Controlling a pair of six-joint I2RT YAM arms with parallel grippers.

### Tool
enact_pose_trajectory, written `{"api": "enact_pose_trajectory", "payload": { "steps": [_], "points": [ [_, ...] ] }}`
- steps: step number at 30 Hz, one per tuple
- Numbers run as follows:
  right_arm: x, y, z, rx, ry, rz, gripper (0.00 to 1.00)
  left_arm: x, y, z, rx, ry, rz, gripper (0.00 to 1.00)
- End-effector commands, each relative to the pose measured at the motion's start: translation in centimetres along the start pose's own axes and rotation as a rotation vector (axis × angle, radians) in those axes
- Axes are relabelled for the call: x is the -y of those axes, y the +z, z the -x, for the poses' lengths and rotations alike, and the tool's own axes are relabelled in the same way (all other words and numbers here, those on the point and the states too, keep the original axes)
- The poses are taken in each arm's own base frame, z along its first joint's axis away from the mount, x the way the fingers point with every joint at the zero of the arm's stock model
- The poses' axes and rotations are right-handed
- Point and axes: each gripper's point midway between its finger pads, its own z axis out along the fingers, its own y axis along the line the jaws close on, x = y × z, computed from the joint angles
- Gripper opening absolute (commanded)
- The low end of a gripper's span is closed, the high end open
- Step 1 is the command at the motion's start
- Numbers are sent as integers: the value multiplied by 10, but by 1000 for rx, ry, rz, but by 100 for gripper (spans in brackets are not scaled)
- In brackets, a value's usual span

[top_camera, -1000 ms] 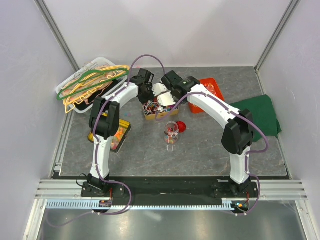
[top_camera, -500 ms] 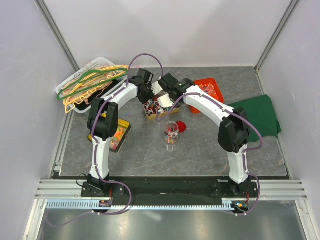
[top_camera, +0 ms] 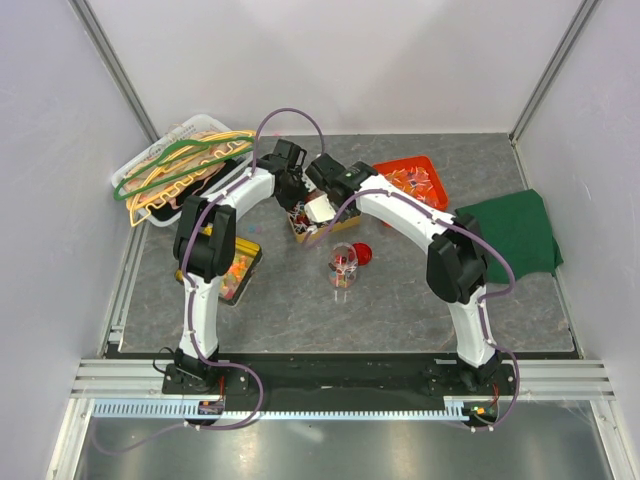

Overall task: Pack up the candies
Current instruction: Scoop the fake candies from the storage box.

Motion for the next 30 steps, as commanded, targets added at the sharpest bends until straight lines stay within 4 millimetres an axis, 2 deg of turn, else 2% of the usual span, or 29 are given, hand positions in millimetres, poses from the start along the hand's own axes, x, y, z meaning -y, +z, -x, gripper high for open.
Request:
{"api": "enact_pose_trajectory", "payload": {
  "steps": [1, 12, 23, 30],
  "points": [
    [-18, 13, 22, 89, -33, 96, 0, -5, -31, 48, 170, -25, 26, 2],
    [-45, 37, 43, 171, -70, 182, 0, 1, -40, 52, 196, -34, 31, 2],
    [-48, 47, 56, 217, -97, 208, 0, 1, -37, 57, 224, -18, 37, 2],
    [-56, 57, 60, 282, -39, 253, 0, 2, -32, 56, 221, -18, 31, 2]
  ]
}}
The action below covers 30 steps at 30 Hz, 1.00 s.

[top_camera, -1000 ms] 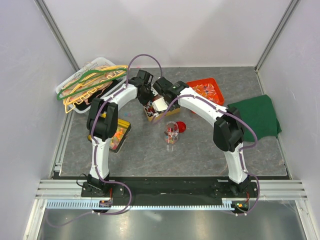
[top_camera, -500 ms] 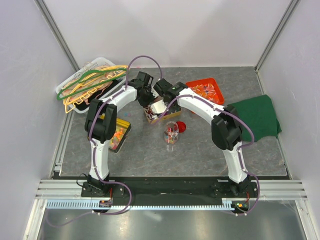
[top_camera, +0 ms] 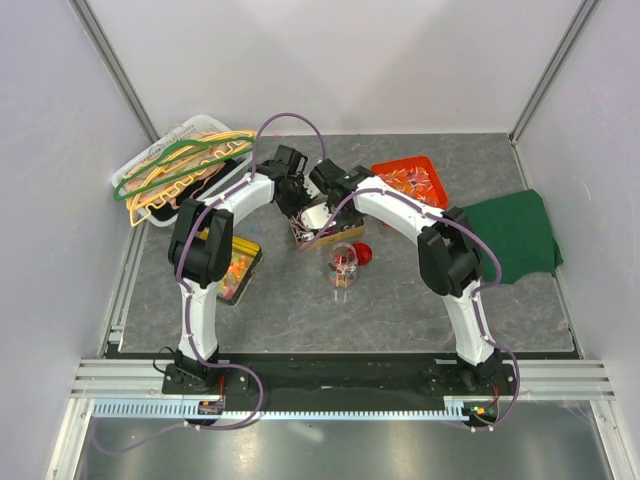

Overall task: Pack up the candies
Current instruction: Scoop the fake candies from the storage box.

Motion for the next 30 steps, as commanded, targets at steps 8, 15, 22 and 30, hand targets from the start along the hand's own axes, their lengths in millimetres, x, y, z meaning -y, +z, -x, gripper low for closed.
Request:
{"api": "enact_pose_trajectory", "payload": {
  "steps": [8, 15, 22, 30],
  "points": [
    [-38, 30, 21, 197, 31, 192, 0, -20, -21, 53, 185, 5, 74, 2],
    [-39, 35, 26, 289, 93, 221, 0, -19, -21, 54, 187, -1, 70, 2],
    [-47, 36, 29, 367, 138, 265, 0, -16, -18, 48, 173, -7, 66, 2],
    [-50, 34, 27, 451, 188, 286, 0, -16, -19, 47, 169, -6, 71, 2]
  ]
}}
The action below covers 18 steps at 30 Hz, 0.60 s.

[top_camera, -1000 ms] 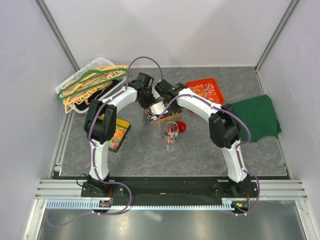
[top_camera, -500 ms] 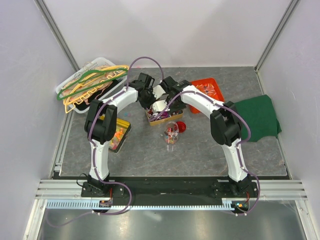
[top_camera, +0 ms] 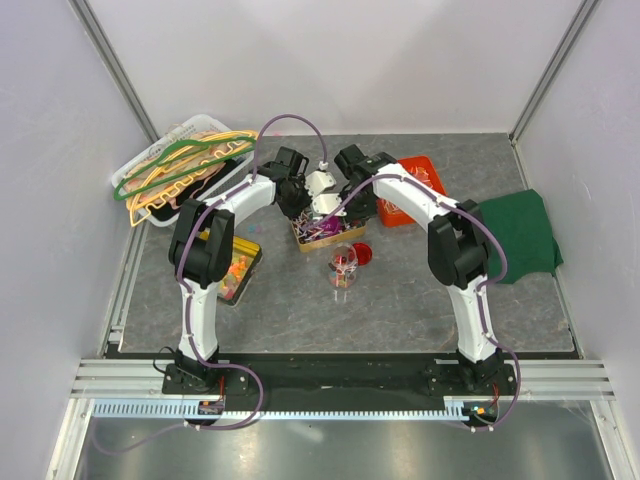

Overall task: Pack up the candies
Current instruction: Scoop the fake candies from the storage box.

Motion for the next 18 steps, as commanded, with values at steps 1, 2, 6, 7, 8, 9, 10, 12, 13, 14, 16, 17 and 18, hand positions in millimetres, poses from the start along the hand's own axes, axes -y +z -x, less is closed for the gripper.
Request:
{"api": "enact_pose_trajectory", "payload": {
  "steps": [1, 2, 6, 7, 8, 9, 10, 12, 13, 14, 16, 17, 18],
  "points": [
    [-36, 23, 17, 148, 48, 158, 0, -20, -23, 47, 162, -3, 78, 2],
    [-36, 24, 15, 151, 51, 159, 0, -21, -24, 47, 163, -1, 81, 2],
    [-38, 23, 14, 183, 63, 159, 0, -23, -23, 44, 153, -4, 90, 2],
    [-39, 23, 13, 188, 63, 159, 0, -23, -22, 43, 150, -3, 90, 2],
    [-42, 26, 12, 194, 67, 167, 0, -23, -21, 42, 145, -4, 90, 2],
    [-39, 24, 12, 201, 71, 155, 0, -23, -20, 41, 143, -6, 91, 2],
    [-40, 24, 12, 209, 72, 156, 0, -23, -20, 40, 140, -6, 93, 2],
    [-40, 24, 13, 227, 79, 151, 0, -23, -19, 39, 138, -8, 90, 2],
    [-40, 23, 14, 236, 80, 148, 0, -23, -19, 38, 136, -12, 91, 2],
    [-42, 25, 13, 242, 89, 151, 0, -24, -19, 38, 136, -14, 91, 2],
    [-40, 23, 16, 268, 95, 145, 0, -24, -19, 37, 135, -16, 90, 2],
    [-41, 24, 16, 276, 98, 148, 0, -24, -18, 37, 136, -17, 89, 2],
    [-40, 23, 19, 294, 101, 143, 0, -25, -19, 38, 139, -21, 93, 2]
  ]
}}
